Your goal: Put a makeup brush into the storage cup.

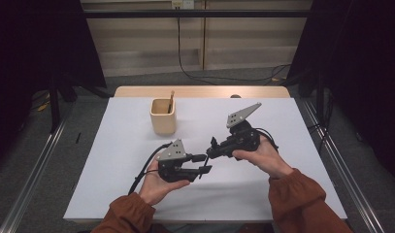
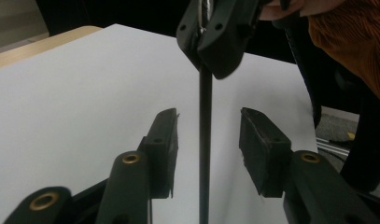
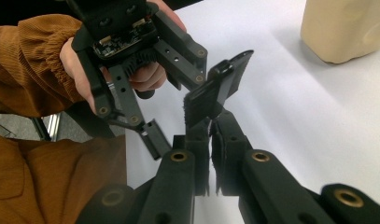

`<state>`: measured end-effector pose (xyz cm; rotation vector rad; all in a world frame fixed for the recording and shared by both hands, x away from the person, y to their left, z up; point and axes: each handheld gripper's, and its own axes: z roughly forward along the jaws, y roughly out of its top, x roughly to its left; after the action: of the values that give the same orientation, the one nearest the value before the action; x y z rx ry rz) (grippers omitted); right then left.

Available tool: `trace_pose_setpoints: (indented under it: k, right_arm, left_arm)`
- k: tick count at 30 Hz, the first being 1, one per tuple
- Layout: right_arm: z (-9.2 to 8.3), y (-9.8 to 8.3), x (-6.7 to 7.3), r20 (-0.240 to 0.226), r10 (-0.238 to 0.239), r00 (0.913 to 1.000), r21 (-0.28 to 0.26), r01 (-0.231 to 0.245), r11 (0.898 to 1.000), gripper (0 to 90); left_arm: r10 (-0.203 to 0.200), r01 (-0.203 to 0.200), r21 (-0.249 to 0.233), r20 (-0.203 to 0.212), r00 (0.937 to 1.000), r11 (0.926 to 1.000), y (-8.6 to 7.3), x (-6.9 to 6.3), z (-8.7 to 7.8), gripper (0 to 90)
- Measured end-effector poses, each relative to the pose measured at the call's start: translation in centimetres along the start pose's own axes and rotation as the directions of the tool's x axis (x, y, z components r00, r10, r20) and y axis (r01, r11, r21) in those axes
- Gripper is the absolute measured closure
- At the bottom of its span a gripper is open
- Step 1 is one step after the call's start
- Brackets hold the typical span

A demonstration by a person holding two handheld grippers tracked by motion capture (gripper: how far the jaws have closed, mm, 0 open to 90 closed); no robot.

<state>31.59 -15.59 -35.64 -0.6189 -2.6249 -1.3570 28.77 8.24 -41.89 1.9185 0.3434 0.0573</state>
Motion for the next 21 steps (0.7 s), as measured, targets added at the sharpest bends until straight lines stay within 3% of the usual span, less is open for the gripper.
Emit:
trace_pose_setpoints:
  k: [10, 14, 21]
  right_arm:
    - [0.04, -0.04, 0.10, -0.003, -0.003, 1.0000, -0.008, 0.003, 1.000, 85.7]
    - [0.13, -0.02, 0.10, -0.006, -0.003, 1.0000, -0.014, 0.003, 1.000, 85.7]
    - [0.15, -0.18, 0.09, -0.008, -0.010, 0.9999, -0.028, 0.009, 1.000, 85.7]
  left_arm:
    - [-0.020, 0.020, -0.005, 0.000, 0.9998, 0.9998, 0.17, 0.30, -0.03, 72.9]
    - [-0.021, 0.021, -0.010, 0.000, 0.9998, 0.9997, 0.13, 0.22, 0.00, 83.8]
    - [-0.020, 0.020, -0.008, 0.001, 0.9998, 0.9998, 0.12, 0.11, 0.10, 85.5]
